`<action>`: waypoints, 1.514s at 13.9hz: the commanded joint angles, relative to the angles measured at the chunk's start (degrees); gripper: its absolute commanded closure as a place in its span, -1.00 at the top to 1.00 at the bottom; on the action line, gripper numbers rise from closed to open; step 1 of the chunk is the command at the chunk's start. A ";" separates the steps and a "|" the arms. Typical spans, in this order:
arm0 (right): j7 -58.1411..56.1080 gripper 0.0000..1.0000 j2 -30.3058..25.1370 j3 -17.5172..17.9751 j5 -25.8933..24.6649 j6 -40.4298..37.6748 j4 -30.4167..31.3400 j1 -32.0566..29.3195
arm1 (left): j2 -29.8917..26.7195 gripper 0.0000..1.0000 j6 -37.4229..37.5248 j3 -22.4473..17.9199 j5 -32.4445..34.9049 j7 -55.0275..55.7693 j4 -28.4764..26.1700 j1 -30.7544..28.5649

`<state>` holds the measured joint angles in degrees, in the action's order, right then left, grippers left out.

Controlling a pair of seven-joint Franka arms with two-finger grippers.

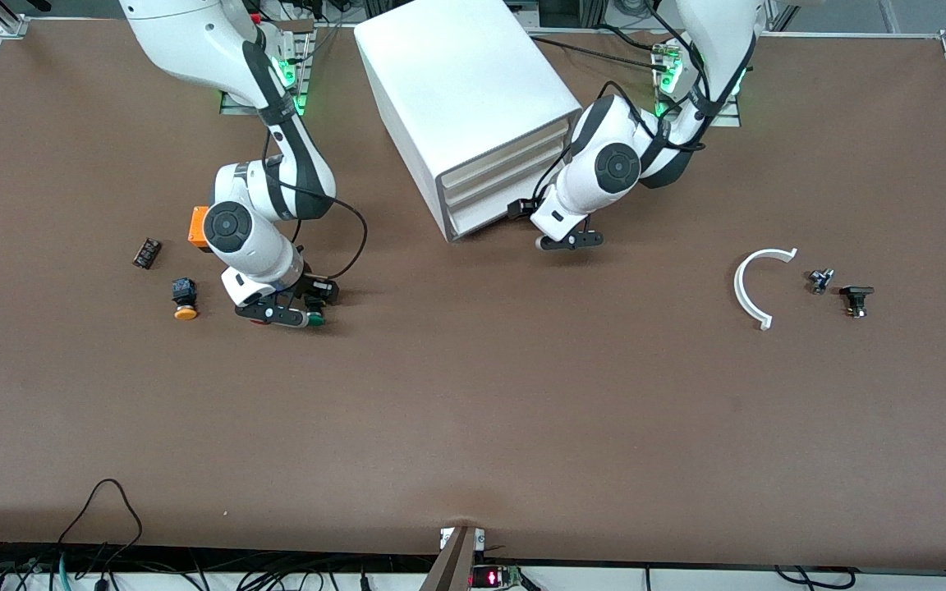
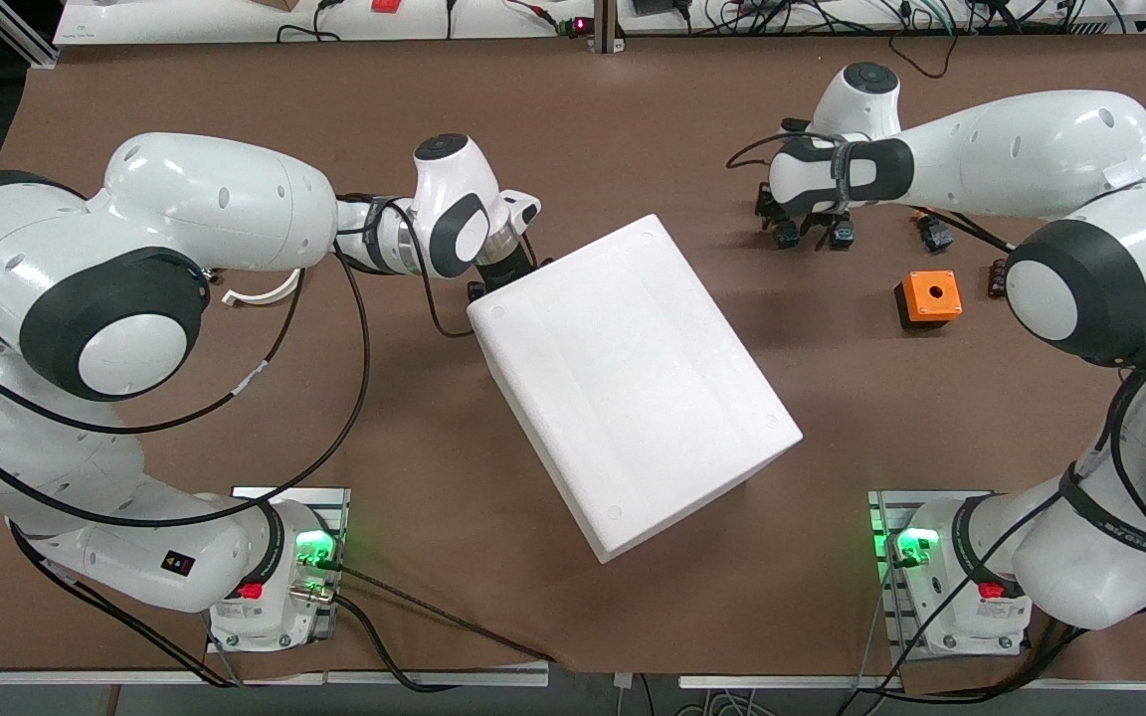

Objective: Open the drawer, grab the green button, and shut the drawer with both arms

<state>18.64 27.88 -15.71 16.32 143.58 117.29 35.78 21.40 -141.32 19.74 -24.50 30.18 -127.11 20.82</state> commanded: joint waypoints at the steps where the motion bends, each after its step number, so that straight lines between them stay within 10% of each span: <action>1: 1.40 1.00 -1.25 -0.72 0.03 -7.06 -5.74 -0.18 | -0.74 1.00 3.24 0.04 -1.52 -0.74 -0.86 -0.08; 11: 0.79 1.00 -3.10 -3.01 -3.64 -37.64 -29.99 -7.73 | -1.62 1.00 6.40 1.18 -1.52 -0.74 -0.77 -0.43; 17: -0.53 1.00 -10.29 14.01 -16.29 -44.17 -35.38 -23.80 | -6.19 1.00 6.23 -7.04 -0.73 -1.70 4.82 -4.91; 21: -11.84 1.00 -16.53 15.70 -18.16 -50.04 -34.94 -30.57 | -13.46 1.00 17.10 -14.63 2.15 -8.18 8.28 -6.66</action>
<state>12.12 14.78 -2.51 -0.57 97.26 81.50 9.95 12.80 -129.28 6.87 -24.14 25.69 -118.69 14.15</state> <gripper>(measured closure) 0.000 0.000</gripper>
